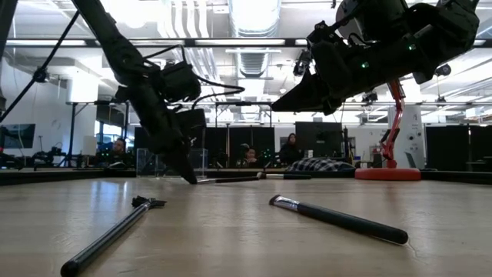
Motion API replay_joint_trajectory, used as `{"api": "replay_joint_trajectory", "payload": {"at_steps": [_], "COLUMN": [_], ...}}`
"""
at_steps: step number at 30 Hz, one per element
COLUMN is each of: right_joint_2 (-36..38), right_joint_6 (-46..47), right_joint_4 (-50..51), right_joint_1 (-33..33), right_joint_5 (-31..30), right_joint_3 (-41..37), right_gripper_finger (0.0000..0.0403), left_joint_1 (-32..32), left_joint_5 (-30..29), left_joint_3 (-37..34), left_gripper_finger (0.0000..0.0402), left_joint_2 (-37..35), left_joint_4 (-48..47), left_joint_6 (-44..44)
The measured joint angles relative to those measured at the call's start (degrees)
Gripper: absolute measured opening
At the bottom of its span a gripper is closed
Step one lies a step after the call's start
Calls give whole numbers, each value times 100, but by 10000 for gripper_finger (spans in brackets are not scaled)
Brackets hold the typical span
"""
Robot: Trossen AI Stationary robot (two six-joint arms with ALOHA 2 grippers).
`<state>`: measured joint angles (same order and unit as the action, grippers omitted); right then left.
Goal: Put items in baskets/containers
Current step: Put the black eyeshadow brush into the transparent organizer
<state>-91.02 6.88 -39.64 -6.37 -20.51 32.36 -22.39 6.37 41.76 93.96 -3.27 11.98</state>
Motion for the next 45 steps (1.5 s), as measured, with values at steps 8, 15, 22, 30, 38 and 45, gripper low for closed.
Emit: {"api": "replay_joint_trajectory", "payload": {"at_steps": [8, 15, 22, 30, 38, 45], "right_joint_2": [0, 0, 0, 0, 0, 0], "right_joint_6": [2, 2, 110, 148, 151, 151], "right_joint_4": [2, 1, 14, 35, 42, 42], "right_joint_1": [0, 0, 0, 0, 0, 0], "right_joint_5": [0, 0, -1, -1, 0, 0], "right_joint_3": [0, 0, 0, 0, 0, 0], "right_gripper_finger": [8, 8, 8, 8, 8, 8], "left_joint_1": [36, 266, 452, 788, 892, 1044], "left_joint_5": [-5, -397, -391, -449, -495, -606], "left_joint_3": [-61, -55, -85, -79, -80, -90], "left_gripper_finger": [11, 1, 0, 0, 0, 21], "left_joint_2": [44, -65, -436, -818, -1176, -916], "left_joint_4": [10, -41, -350, -538, -853, -978], "left_joint_6": [214, 470, 444, 370, -3, -378]}}
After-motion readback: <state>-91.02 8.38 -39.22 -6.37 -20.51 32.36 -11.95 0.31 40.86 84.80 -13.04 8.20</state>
